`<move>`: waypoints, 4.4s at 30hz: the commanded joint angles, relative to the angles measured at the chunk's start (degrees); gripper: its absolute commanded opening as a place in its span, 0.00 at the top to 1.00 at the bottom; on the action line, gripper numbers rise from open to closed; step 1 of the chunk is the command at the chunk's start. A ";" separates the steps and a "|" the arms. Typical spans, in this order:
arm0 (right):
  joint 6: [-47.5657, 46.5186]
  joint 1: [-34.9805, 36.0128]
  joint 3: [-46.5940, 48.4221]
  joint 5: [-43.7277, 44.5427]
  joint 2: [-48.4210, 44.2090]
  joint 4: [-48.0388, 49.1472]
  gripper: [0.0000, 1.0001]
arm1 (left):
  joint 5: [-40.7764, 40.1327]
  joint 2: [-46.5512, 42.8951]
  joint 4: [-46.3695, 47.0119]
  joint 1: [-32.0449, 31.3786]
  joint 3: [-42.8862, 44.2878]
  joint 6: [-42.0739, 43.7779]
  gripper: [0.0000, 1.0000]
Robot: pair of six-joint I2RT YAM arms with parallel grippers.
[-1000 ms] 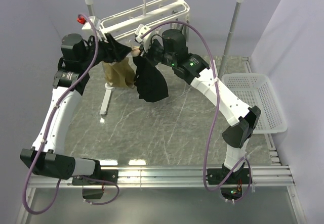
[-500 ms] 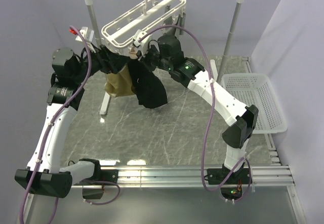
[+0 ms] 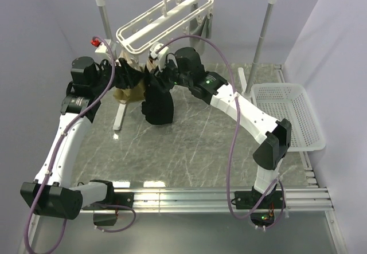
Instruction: Clip the underwear to the hanger
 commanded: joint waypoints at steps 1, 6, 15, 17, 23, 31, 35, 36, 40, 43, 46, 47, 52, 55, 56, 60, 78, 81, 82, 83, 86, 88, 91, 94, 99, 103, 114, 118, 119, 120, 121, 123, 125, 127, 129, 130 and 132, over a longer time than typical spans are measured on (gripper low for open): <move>2.43 0.32 -1.80 -2.69 -6.12 2.55 0.45 | -2.99 0.33 -0.08 0.06 0.36 3.99 0.45; 6.64 -3.27 -8.04 -7.86 -10.88 4.58 0.34 | 4.82 -4.15 6.69 0.41 -5.52 6.80 0.41; 13.08 -15.32 -26.73 -21.75 -19.23 13.61 0.32 | 12.20 -8.99 1.16 0.32 -15.19 16.38 0.35; 11.67 -16.90 -30.18 -25.80 -18.62 18.27 0.32 | 12.65 -8.73 1.16 0.24 -17.21 18.48 0.34; 17.00 -20.50 -31.25 -28.70 -10.01 27.59 0.32 | 10.20 -5.65 3.88 -0.55 -18.97 22.09 0.33; 30.47 -21.13 -31.78 -29.94 -4.30 37.26 0.37 | 5.89 -7.40 7.93 -1.87 -23.71 16.39 0.35; 32.58 -19.90 -31.78 -29.50 -2.62 39.82 0.42 | 2.12 -10.48 8.72 -6.52 -28.29 14.19 0.37; 33.54 -19.55 -31.69 -29.33 -2.27 40.08 0.44 | -0.33 -10.83 8.89 -9.14 -28.90 13.84 0.37; 34.86 -17.09 -31.78 -28.19 -1.31 42.19 0.49 | -9.20 -11.89 11.79 -14.79 -31.54 11.29 0.34; 35.48 -14.98 -30.90 -27.30 -0.08 42.98 0.52 | -15.20 -10.23 13.72 -16.81 -30.49 9.71 0.31; 35.57 -13.05 -29.85 -27.22 1.33 43.08 0.55 | -20.90 -6.90 15.04 -17.08 -28.39 9.61 0.31; 35.92 -12.52 -29.76 -27.30 1.51 43.16 0.57 | -22.05 -5.93 15.05 -17.08 -27.77 9.79 0.31; 38.55 -13.13 -30.63 -28.79 0.37 44.65 0.64 | -25.14 -0.04 20.57 -17.08 -25.48 10.93 0.32; 42.06 -15.23 -32.30 -30.64 -2.18 46.14 0.64 | -25.93 2.60 22.51 -17.08 -24.69 11.11 0.33; 44.16 -16.02 -33.52 -31.25 -2.97 46.67 0.64 | -26.63 3.22 23.65 -17.08 -24.51 11.37 0.33; 44.63 -19.89 -36.17 -33.28 -6.83 46.78 0.49 | -27.95 5.94 24.89 -16.82 -23.55 12.34 0.46; 52.34 -27.72 -26.95 -33.19 11.25 50.00 0.21 | -9.41 7.62 24.19 -10.40 -23.28 11.29 0.97; 55.95 -27.63 -25.54 -36.61 15.73 54.83 0.11 | -8.80 7.53 23.22 -10.22 -23.63 11.37 0.99; 59.09 -27.81 -23.97 -37.32 17.14 55.72 0.09 | -8.45 7.45 23.22 -10.14 -23.63 11.29 0.99; 60.78 -27.63 -23.00 -37.93 19.85 56.43 0.07 | -8.18 7.44 23.05 -10.05 -23.55 11.28 0.99; 68.77 -27.63 -20.97 -39.26 23.99 62.57 0.05 | -6.69 8.14 22.08 -9.96 -22.58 11.81 0.99; 71.59 -27.20 -18.09 -39.34 25.67 64.87 0.05 | -5.81 8.41 21.73 -9.79 -22.14 12.34 0.99; 73.27 -26.49 -14.65 -38.90 28.66 64.78 0.04 | -4.40 8.67 20.94 -9.61 -21.79 12.95 0.99; 77.03 -25.44 -11.48 -39.34 31.74 66.71 0.04 | -3.00 8.85 20.06 -9.61 -21.61 13.74 1.00; 80.92 -24.03 -8.67 -39.43 34.82 69.53 0.04 | -2.03 8.85 19.09 -9.61 -21.52 14.54 0.99; 81.27 -22.89 -6.21 -38.73 36.84 68.30 0.04 | -1.59 9.02 18.04 -9.61 -20.91 15.15 1.00; 88.30 -21.83 -16.73 -41.63 33.51 80.86 0.07 | -1.76 10.17 17.33 -9.52 -19.85 15.42 0.99; 90.67 -22.01 -20.87 -43.03 30.96 85.60 0.10 | -1.94 10.17 17.59 -9.52 -20.03 15.15 0.99; 91.37 -21.92 -21.31 -43.12 30.60 87.96 0.12 | -1.94 10.34 17.60 -9.52 -20.03 15.15 1.00; 92.69 -21.92 -21.84 -43.04 30.51 89.03 0.14 | -2.03 10.34 17.68 -9.52 -19.94 15.15 0.99; 93.40 -21.92 -22.02 -42.86 30.51 90.17 0.18 | -1.94 10.43 17.68 -9.52 -19.77 15.15 1.00; 95.50 -21.92 -21.68 -42.33 30.77 92.64 0.25 | -1.94 10.61 17.51 -9.52 -19.50 15.15 0.99; 97.17 -21.92 -21.41 -41.28 31.22 95.35 0.35 | -1.94 10.70 17.33 -9.52 -19.33 15.24 0.99; 99.02 -22.10 -20.62 -40.93 31.30 96.60 0.46 | -2.11 10.70 16.81 -9.52 -19.06 15.24 0.99; 99.55 -22.10 -20.79 -40.75 30.95 97.39 0.55 | -2.47 10.78 16.28 -9.52 -18.80 15.15 0.99; 99.64 -22.18 -21.05 -40.92 30.08 97.74 0.69 | -2.55 10.87 16.02 -9.52 -18.63 14.98 1.00; 99.12 -22.71 -23.15 -41.45 28.76 98.27 0.99 | -3.08 10.96 15.66 -9.52 -18.45 14.01 1.00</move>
